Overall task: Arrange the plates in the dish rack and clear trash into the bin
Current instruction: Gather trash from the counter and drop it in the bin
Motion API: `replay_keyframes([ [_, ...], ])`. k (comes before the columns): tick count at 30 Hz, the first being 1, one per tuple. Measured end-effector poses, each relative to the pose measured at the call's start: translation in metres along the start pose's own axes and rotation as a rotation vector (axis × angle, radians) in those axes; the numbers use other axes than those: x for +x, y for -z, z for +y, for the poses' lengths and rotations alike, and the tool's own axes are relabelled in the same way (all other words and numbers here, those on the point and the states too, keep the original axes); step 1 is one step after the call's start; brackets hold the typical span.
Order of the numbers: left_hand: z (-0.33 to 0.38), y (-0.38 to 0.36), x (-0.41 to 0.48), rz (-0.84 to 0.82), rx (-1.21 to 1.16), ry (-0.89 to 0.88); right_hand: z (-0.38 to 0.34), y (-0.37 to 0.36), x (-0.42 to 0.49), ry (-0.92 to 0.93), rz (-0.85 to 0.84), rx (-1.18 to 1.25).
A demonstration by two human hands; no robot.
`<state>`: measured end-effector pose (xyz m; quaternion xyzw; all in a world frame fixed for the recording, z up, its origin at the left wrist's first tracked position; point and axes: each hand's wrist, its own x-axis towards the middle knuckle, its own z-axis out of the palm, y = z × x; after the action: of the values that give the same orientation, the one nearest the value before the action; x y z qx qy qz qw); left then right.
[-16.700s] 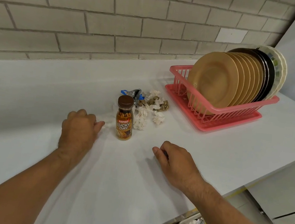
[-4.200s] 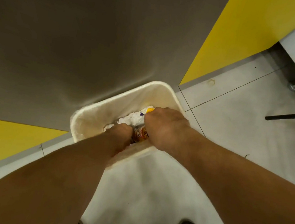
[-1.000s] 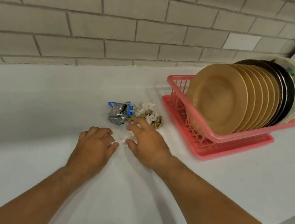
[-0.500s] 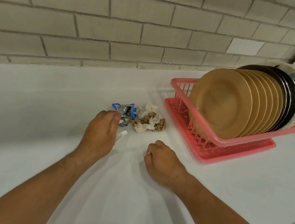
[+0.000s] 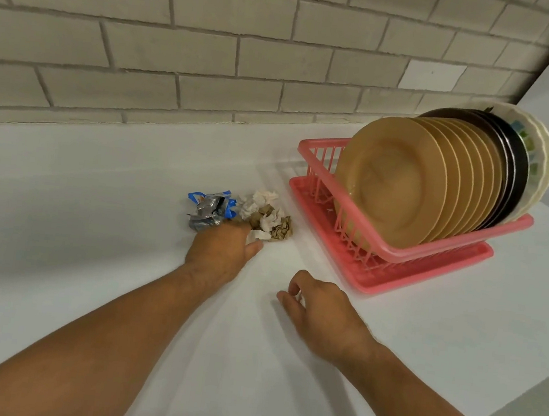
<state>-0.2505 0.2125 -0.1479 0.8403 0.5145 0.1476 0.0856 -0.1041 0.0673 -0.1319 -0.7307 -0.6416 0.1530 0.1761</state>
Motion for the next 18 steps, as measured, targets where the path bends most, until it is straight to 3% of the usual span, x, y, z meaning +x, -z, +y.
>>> replay_keyframes([
  [6, 0.014, -0.01, -0.027, 0.128, 0.051, 0.086, 0.019, 0.018, -0.022, -0.069, 0.097, -0.03],
  [9, 0.023, -0.004, -0.044, 0.168, -0.12, 0.069, 0.027, 0.027, -0.031, -0.121, 0.112, 0.019],
  [16, 0.073, 0.015, -0.065, -0.017, -0.437, -0.023, 0.052, 0.049, -0.062, -0.22, 0.053, 0.319],
  [18, 0.092, 0.017, -0.07, -0.024, -0.43, -0.038, 0.066, 0.059, -0.074, -0.214, 0.052, 0.296],
])
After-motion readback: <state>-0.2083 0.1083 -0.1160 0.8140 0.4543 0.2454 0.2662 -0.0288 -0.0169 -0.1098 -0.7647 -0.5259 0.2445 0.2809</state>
